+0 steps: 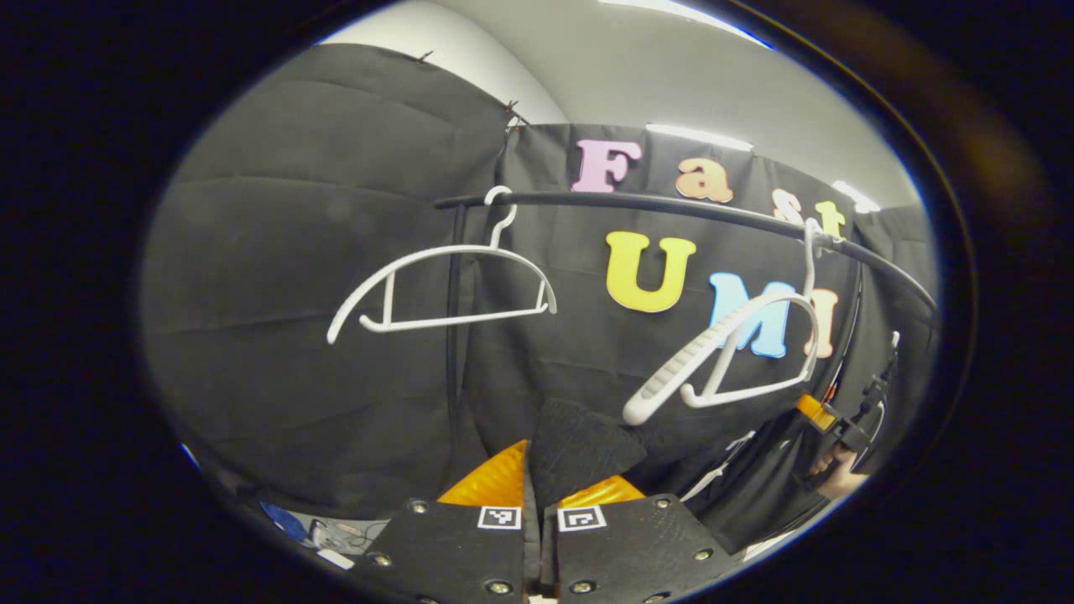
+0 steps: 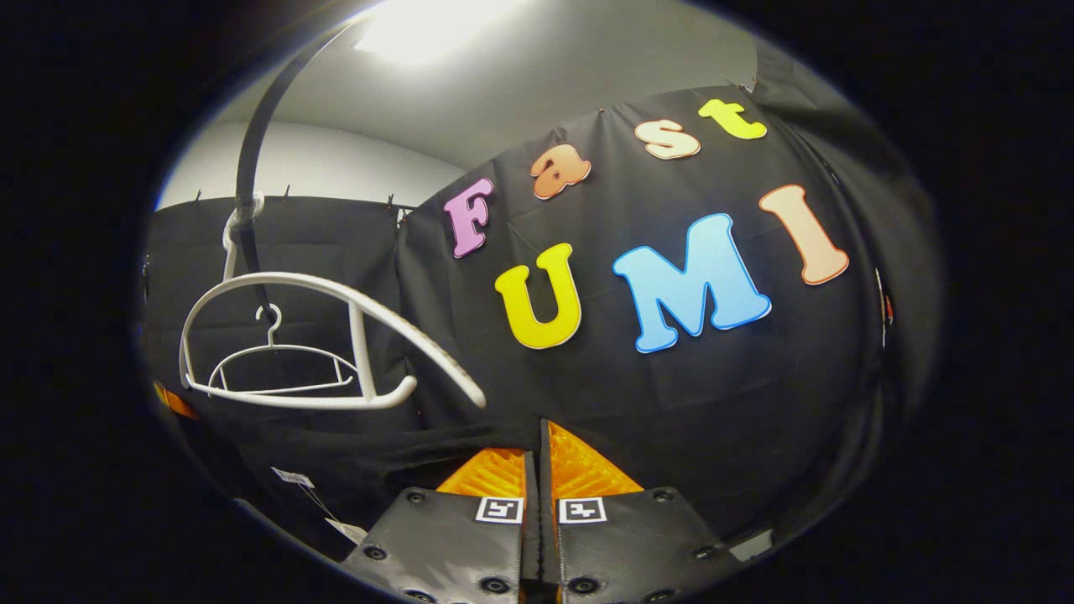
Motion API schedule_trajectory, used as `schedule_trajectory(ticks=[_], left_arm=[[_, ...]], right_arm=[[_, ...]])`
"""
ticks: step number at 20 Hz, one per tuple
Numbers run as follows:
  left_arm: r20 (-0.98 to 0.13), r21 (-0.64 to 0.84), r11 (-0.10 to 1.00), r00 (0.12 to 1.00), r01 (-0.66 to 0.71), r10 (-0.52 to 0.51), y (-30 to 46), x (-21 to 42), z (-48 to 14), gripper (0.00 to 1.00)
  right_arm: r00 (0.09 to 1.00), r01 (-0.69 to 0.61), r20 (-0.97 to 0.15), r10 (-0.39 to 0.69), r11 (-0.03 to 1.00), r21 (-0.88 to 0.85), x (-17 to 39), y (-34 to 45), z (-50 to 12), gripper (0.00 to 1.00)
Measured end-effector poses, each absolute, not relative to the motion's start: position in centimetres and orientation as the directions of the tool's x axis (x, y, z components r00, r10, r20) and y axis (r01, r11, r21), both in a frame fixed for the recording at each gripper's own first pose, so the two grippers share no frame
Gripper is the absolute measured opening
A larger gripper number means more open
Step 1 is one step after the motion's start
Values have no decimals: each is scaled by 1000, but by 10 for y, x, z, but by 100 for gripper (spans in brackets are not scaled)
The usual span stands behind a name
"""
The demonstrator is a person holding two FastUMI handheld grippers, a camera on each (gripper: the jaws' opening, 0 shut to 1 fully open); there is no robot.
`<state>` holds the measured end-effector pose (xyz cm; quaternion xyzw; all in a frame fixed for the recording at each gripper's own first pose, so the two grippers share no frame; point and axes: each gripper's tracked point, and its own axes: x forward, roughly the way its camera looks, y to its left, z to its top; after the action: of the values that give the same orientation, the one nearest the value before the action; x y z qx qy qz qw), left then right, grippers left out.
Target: Grasp the clothes on the hanger with both hands and then place them into the laundry hamper below.
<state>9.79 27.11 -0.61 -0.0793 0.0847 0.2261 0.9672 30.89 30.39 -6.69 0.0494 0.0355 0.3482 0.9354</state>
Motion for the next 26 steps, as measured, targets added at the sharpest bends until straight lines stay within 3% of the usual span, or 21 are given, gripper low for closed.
schedule_trajectory(ticks=[4,9,13,17,26], left_arm=[[-222,-97,894,885,-438,409,274,82,-29,2],[-257,36,933,899,-358,355,280,72,-47,3],[-246,9,961,931,-275,269,272,70,-54,1],[-243,-66,982,957,-179,158,267,74,-68,3],[-299,-44,998,953,36,-48,238,77,-113,3]], right_arm=[[779,-614,-86,621,783,93,286,293,-84,1],[830,-534,-169,531,845,29,261,277,-107,0],[865,-450,-255,432,893,-15,236,254,-122,1],[906,-364,-262,331,927,-88,201,229,-119,1],[940,-225,-292,176,964,-143,129,191,-128,0]])
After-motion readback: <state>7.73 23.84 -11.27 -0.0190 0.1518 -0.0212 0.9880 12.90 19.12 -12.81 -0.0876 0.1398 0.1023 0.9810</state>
